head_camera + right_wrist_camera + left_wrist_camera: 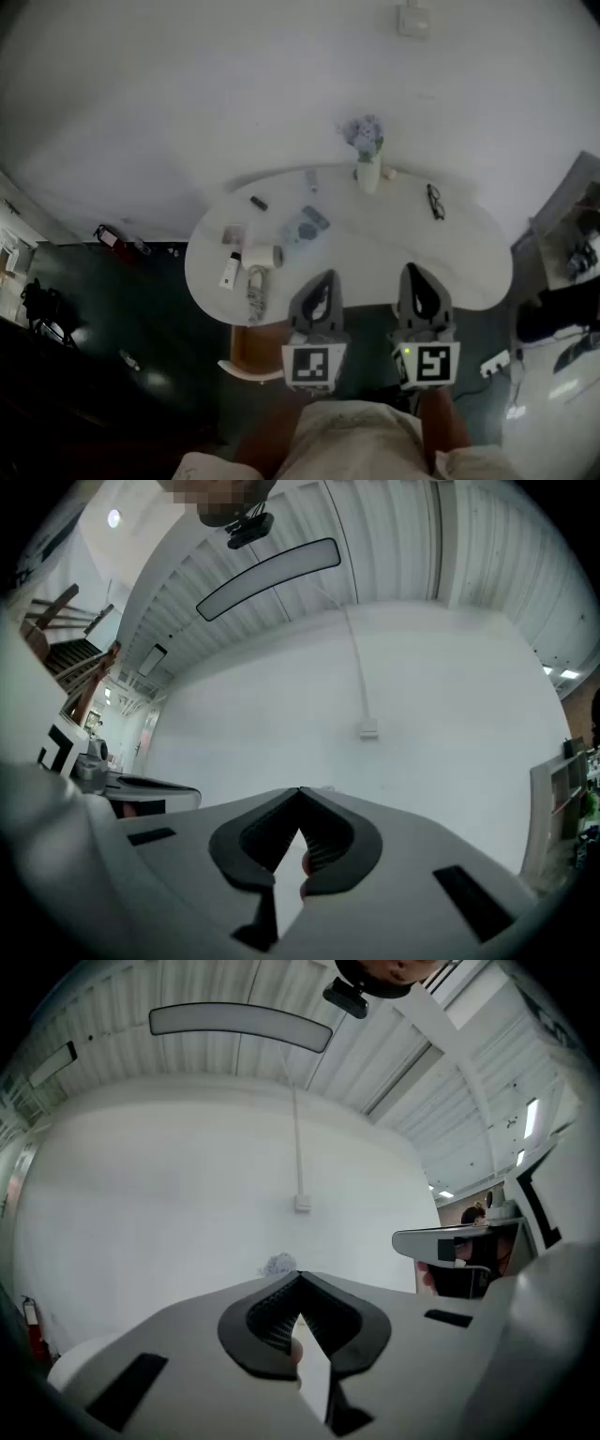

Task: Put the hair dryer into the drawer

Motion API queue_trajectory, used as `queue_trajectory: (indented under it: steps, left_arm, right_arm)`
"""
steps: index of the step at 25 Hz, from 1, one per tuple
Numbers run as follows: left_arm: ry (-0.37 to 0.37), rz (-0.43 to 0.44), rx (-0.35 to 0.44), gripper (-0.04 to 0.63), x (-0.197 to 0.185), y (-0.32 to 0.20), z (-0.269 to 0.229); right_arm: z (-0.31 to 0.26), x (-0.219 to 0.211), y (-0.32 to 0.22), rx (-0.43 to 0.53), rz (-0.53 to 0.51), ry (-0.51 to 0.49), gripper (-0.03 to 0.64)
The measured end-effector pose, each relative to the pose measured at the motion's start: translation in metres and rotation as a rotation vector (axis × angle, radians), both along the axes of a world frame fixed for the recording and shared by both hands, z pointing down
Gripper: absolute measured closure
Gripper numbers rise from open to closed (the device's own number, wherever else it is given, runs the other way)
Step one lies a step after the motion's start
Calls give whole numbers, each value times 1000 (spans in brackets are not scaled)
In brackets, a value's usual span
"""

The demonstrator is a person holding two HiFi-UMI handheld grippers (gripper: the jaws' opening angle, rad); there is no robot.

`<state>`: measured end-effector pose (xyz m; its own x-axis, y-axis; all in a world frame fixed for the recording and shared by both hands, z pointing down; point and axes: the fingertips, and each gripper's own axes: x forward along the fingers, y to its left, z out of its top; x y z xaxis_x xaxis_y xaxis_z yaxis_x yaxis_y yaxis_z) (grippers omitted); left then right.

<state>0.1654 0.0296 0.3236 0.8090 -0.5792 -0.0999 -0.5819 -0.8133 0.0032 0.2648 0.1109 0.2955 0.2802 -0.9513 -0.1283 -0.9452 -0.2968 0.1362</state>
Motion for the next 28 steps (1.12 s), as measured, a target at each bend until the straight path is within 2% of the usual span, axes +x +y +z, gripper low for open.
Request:
queue_trajectory:
  steps: [14,28]
  left_arm:
    - [1,-36,-6,600,-17,-19,1]
    - [-38,-73,-45,600,-70,-72,23]
  right_arm:
    - [7,-17,-22,-21,-32,-27,612]
    - [28,-58,-70,-69,-35,-48,611]
